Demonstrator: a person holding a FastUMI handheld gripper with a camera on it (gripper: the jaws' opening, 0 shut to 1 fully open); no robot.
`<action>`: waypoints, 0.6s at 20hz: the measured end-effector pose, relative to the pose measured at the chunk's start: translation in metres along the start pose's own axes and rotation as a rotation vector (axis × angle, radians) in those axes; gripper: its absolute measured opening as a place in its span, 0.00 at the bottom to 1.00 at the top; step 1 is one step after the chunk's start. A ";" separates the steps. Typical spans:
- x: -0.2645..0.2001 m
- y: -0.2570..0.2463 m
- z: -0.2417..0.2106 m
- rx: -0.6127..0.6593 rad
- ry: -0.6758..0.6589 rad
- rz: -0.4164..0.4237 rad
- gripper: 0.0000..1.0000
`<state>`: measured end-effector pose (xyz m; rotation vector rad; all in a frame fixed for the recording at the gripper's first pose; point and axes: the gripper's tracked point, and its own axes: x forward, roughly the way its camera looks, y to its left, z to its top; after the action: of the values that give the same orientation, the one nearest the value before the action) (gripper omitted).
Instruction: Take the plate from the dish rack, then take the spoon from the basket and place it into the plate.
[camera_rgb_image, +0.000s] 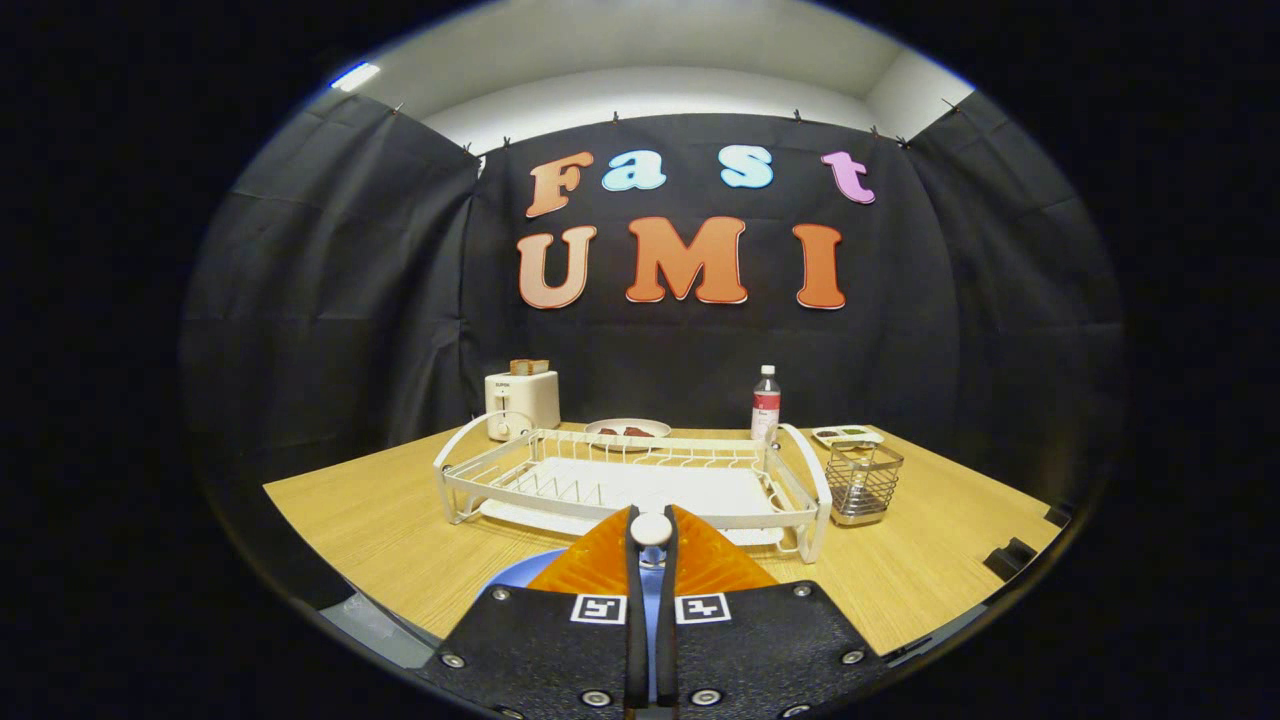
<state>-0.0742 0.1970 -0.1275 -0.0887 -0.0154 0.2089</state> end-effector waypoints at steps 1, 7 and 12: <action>0.002 0.002 -0.005 -0.001 0.004 0.006 0.03; 0.009 0.008 -0.015 0.003 0.003 0.016 0.04; 0.010 0.009 -0.022 -0.024 0.044 0.025 0.08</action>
<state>-0.0659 0.2059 -0.1506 -0.1175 0.0267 0.2322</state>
